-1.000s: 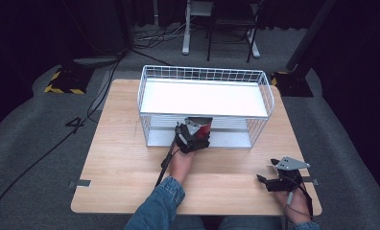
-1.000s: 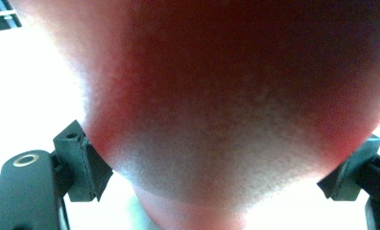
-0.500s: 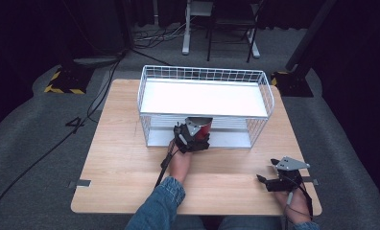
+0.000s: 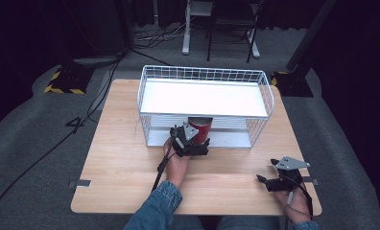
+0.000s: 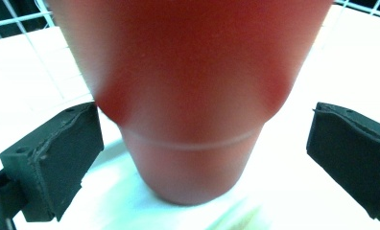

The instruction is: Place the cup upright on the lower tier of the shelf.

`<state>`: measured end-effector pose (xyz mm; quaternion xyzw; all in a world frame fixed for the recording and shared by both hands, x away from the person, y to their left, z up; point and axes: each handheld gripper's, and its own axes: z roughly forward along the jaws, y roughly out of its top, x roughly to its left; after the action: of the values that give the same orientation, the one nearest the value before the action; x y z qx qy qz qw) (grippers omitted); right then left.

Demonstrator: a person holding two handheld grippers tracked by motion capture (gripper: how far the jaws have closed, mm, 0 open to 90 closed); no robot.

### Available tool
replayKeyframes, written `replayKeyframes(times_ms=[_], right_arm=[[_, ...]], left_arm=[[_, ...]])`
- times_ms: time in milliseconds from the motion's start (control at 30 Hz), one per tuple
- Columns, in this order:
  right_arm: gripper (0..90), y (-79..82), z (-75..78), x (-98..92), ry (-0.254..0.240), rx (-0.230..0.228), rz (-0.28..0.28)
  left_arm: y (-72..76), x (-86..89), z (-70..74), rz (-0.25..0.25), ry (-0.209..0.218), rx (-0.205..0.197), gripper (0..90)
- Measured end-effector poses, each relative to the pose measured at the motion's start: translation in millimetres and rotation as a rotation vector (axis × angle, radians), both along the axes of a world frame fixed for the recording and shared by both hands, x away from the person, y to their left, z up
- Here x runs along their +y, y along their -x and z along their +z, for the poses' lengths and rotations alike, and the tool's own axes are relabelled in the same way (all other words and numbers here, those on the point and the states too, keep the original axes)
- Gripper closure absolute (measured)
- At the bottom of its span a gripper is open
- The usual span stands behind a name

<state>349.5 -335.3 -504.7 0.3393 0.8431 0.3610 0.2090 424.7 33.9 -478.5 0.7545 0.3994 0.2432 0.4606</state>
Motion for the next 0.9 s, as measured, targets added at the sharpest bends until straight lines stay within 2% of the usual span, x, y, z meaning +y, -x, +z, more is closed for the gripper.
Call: replayKeyframes(times_ms=[67,200,233,433,633,767,900], right_arm=[[11.9,-0.1,0.0,0.0,-0.001,0.002,0.0],[12.0,-0.7,0.0,-0.5,-0.003,0.008,0.001],[12.0,-1.5,-0.1,-0.9,-0.009,0.017,0.001],[11.9,-3.1,-0.1,-0.7,-0.012,0.024,0.006],[11.9,-6.3,-0.2,0.1,-0.022,0.039,0.012],[11.9,-6.5,-0.2,0.5,-0.021,0.038,0.013],[11.9,-6.2,-0.3,0.7,-0.018,0.032,0.013]], left_arm=[[5.0,4.1,3.5,-0.005,0.012,0.007,0.0],[19.4,13.8,13.1,-0.013,0.036,-0.02,0.0],[27.0,19.6,17.2,-0.017,0.039,-0.026,0.0],[44.0,37.7,27.0,-0.028,0.042,-0.02,0.0],[67.8,62.0,38.5,-0.026,0.048,-0.047,0.0],[82.3,81.1,40.7,-0.011,0.053,-0.046,0.0],[91.9,93.8,42.0,-0.01,0.039,-0.04,0.0]])
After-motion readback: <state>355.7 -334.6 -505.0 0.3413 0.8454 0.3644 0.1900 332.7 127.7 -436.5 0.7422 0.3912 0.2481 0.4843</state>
